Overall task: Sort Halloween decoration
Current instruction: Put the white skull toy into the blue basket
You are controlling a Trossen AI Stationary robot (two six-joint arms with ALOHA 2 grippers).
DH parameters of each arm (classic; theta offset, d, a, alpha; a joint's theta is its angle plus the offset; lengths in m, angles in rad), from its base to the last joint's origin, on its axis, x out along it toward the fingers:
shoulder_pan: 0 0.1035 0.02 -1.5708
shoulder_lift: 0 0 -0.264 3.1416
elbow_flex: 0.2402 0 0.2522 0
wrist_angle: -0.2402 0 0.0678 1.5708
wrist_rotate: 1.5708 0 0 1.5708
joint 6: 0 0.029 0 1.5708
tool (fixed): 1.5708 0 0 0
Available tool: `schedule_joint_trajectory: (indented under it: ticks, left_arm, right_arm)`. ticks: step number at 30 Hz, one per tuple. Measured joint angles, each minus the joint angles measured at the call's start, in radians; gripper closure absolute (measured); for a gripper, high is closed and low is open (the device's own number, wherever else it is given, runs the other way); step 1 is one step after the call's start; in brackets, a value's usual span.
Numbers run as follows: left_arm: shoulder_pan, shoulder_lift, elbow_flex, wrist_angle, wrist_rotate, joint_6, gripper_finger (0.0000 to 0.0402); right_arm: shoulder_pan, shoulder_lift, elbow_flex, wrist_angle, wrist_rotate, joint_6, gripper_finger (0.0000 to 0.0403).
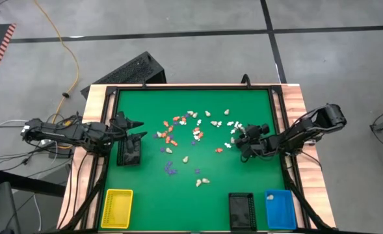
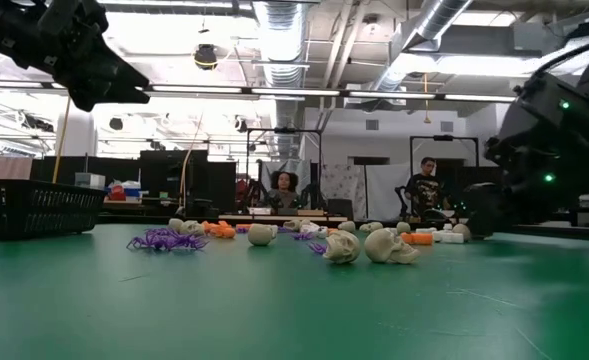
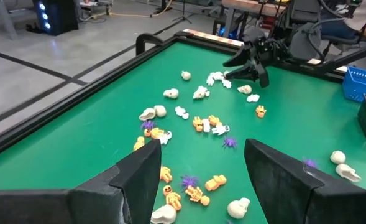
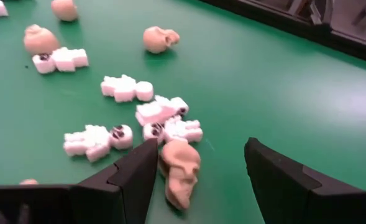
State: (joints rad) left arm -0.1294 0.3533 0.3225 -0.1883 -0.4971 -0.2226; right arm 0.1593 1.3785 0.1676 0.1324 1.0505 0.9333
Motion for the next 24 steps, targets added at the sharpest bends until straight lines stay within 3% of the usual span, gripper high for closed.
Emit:
schedule_joint_trajectory:
  ticks: [11,24]
  left_arm:
    - [0.0,0.0,0.0,-0.009,0.0,-0.001,0.0181]
    - [0.0,0.0,0.0,-0.009,0.003,-0.002,0.0181]
  right_arm:
    - [-0.018,0.005,-0.027,0.031,-0.056,0.001,0.0165]
    - [-0.049,0.06,-0.027,0.092,-0.103,0.009,0.0304]
